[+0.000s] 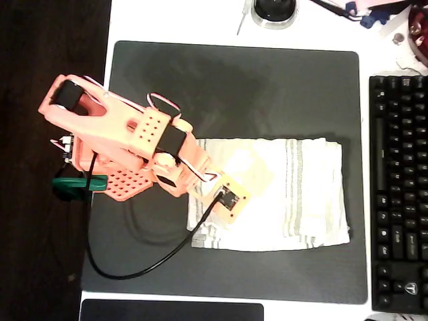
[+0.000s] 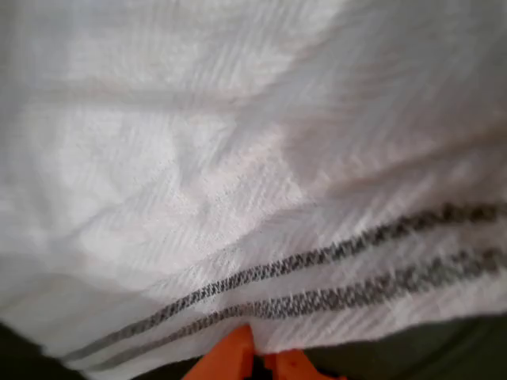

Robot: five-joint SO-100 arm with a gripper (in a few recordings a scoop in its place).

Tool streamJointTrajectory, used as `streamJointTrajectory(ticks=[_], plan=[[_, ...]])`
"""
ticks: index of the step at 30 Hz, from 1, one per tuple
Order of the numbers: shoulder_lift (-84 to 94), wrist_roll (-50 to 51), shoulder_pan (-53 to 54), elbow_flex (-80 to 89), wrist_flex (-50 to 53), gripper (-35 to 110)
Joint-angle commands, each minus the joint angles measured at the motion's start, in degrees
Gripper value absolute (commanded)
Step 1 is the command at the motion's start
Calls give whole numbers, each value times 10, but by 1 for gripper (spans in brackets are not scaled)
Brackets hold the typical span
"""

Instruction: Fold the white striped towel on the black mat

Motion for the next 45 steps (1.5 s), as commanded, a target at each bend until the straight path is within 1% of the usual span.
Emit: streamJointTrajectory(ticks=[1,4,7,9,16,20,25,31,34,41,45], plan=[[25,-6,10,-44,55,0],[20,4,8,-92,94,0],[17,7,6,-115,98,0],[11,7,10,-104,80,0],[-9,-15,47,-33,-23,12],[-34,-33,62,15,-93,14],[-50,-55,90,45,-113,14],[-62,-77,95,103,-180,15],[-66,-85,95,118,-201,15],[-112,-95,83,151,-298,10],[-135,-91,79,137,-288,4]])
